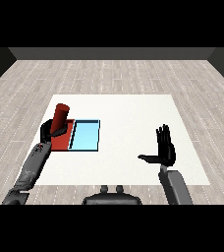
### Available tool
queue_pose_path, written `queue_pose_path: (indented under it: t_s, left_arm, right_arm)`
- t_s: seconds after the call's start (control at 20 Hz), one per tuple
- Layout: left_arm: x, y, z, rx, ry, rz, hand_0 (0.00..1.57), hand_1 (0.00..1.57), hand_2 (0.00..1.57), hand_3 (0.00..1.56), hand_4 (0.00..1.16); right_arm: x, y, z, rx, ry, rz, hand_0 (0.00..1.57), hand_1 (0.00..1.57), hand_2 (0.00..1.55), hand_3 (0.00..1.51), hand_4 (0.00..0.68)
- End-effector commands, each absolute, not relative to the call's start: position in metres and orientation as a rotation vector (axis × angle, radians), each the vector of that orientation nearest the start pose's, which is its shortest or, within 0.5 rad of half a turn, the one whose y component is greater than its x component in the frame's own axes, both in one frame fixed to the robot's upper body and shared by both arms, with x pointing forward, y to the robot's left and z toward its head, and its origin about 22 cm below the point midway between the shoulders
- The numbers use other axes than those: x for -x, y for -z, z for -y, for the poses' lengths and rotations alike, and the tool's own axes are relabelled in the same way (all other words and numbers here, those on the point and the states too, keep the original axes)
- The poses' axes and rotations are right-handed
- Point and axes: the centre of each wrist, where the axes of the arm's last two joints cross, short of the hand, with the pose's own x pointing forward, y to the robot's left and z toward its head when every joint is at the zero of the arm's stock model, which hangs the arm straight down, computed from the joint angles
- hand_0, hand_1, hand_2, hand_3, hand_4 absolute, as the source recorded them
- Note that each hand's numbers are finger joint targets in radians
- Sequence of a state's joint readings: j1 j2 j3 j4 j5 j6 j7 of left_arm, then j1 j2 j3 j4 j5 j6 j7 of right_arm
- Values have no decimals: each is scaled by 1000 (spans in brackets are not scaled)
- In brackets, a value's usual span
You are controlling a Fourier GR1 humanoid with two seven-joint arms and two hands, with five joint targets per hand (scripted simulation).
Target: Pick the red can and put it in the red box
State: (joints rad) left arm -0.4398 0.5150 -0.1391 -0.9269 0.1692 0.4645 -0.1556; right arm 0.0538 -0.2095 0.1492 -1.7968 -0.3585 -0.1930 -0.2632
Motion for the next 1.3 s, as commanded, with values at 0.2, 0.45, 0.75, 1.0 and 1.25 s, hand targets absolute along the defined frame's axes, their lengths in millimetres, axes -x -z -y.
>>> queue_pose_path:
  t_s: [0.2,0.45,0.75,1.0,1.25]
  left_arm:
    - [-331,25,-397,-903,155,1103,1232,1232,1150,1068,922]
    - [-315,55,-402,-874,154,949,0,0,324,0,705]
    - [-315,63,-397,-739,292,888,0,0,0,0,560]
    - [-324,44,-412,-786,205,930,0,0,0,0,0]
    - [-352,17,-395,-563,-167,1422,0,0,0,0,0]
  right_arm:
    - [-237,-34,244,-92,200,1927,0,0,0,0,0]
    - [-246,-29,249,-77,173,1927,0,0,0,0,0]
    - [-245,-19,254,-87,180,1953,0,0,0,0,0]
    - [-262,-10,233,-104,173,1945,0,0,0,0,0]
    - [-254,-5,240,-152,186,1940,0,0,0,0,0]
